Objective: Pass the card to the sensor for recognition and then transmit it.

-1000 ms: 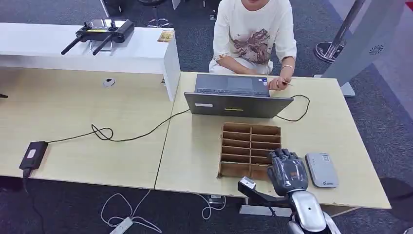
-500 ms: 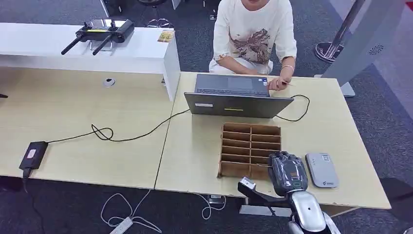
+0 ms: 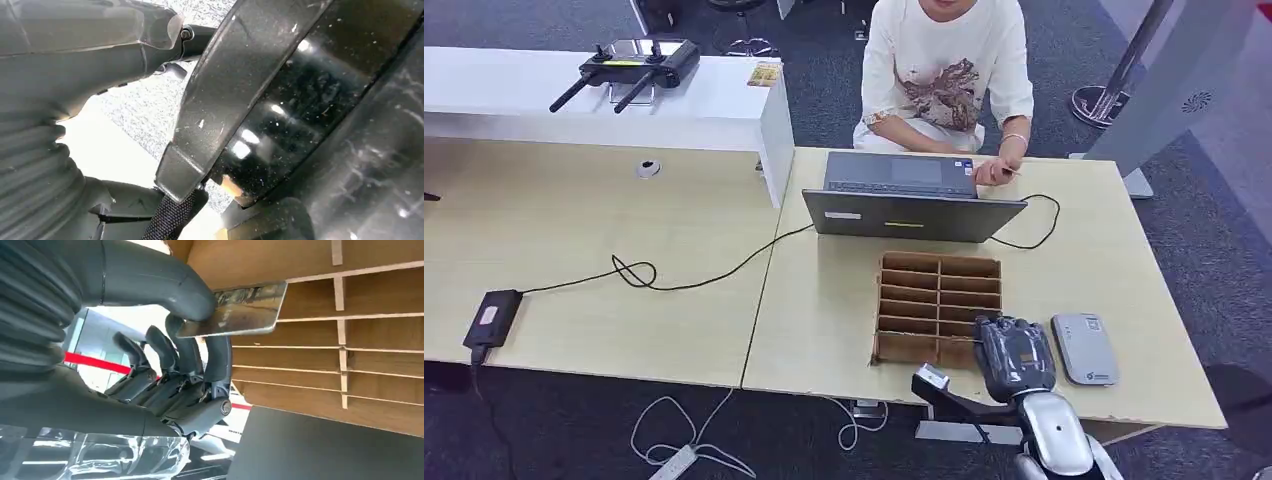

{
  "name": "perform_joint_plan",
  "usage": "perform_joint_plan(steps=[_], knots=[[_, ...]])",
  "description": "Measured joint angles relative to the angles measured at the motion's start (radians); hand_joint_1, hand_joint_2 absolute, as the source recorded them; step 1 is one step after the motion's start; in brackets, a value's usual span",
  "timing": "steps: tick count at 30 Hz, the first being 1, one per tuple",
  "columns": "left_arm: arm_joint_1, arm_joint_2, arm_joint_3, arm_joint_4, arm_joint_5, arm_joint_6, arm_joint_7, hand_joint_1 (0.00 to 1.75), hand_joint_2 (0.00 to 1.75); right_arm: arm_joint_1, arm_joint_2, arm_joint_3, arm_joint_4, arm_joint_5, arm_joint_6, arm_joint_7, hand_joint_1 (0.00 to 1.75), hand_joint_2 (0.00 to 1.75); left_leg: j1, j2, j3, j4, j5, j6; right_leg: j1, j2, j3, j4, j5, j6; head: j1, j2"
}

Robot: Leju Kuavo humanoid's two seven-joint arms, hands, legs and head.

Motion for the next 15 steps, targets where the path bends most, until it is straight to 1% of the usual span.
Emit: perform_joint_plan(steps=[2,3,4,10,15], knots=[[0.0,0.0,-0.001,0.0,0.0,0.0,0.0,0.0,1.75,0.0,0.003,0.0,0.0,0.0,-0.008,-0.002,1.69,1.75,0.0,0.0,0.0,0.0,0.0,0.0,0.0,0.0,0.0,0.0,0.0,0.0,0.0,0.0],[0.0,0.0,-0.001,0.0,0.0,0.0,0.0,0.0,1.75,0.0,0.003,0.0,0.0,0.0,-0.014,-0.005,1.73,1.75,0.0,0.0,0.0,0.0,0.0,0.0,0.0,0.0,0.0,0.0,0.0,0.0,0.0,0.0],[0.0,0.0,-0.002,0.0,0.0,0.0,0.0,0.0,1.75,0.0,0.003,0.0,0.0,0.0,-0.017,-0.008,1.71,1.75,0.0,0.0,0.0,0.0,0.0,0.0,0.0,0.0,0.0,0.0,0.0,0.0,0.0,0.0],[0.0,0.002,-0.003,0.0,0.0,0.0,-0.003,0.0,1.75,0.0,0.006,-0.005,0.0,-0.014,-0.034,-0.03,1.75,1.75,0.0,0.0,0.0,0.0,0.0,0.0,0.0,0.0,0.0,0.0,0.0,0.0,0.0,0.0],[0.0,0.002,-0.004,0.0,0.0,-0.003,-0.003,0.0,1.75,0.0,0.006,-0.019,-0.006,-0.073,-0.035,-0.064,1.75,1.75,0.0,0.0,0.0,0.0,0.0,0.0,0.0,0.0,0.0,0.0,0.0,0.0,0.0,0.0]])
